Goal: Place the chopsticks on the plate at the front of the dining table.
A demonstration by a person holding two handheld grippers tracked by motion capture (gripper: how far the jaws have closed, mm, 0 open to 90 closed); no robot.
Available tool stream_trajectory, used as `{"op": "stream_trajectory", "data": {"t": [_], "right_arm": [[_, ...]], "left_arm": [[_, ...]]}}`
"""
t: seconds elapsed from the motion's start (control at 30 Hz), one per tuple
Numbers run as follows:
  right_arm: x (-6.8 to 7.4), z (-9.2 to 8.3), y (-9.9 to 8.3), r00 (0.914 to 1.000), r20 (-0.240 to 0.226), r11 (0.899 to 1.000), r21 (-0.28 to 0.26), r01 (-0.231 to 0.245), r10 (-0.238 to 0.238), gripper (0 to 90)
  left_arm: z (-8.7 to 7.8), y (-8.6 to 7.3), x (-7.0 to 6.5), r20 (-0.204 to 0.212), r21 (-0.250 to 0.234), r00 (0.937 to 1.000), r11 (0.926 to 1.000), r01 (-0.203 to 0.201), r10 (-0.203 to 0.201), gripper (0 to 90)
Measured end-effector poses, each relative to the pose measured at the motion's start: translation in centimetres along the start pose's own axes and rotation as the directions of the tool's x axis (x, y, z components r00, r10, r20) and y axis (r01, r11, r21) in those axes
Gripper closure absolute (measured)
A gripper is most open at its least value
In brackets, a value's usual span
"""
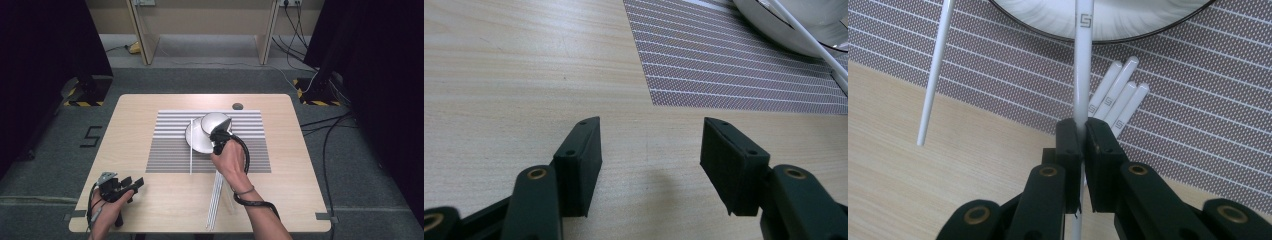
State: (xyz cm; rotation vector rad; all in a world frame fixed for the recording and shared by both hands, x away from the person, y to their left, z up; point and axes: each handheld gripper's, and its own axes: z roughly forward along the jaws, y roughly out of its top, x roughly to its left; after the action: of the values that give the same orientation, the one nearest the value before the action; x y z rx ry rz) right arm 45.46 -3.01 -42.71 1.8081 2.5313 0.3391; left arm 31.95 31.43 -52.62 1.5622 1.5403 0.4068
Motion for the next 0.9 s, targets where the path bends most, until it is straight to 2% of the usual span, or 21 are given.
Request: {"op": "stream_trajectory", "data": {"t": [0.37,0.9], "right_arm": [[0.5,0.3,0.7,0.9999,-0.002,1.000,0.012,0.010,-0.010,85.8],[1.1,0.0,2.0,0.9998,0.001,1.000,-0.005,0.022,-0.022,85.8]], "left_arm": [[0.0,0.0,0.0,0.000,0.000,1.0000,1.0000,0.000,0.000,41.3],[0.0,0.0,0.0,0.000,0.000,1.0000,1.0000,0.000,0.000,41.2]]}}
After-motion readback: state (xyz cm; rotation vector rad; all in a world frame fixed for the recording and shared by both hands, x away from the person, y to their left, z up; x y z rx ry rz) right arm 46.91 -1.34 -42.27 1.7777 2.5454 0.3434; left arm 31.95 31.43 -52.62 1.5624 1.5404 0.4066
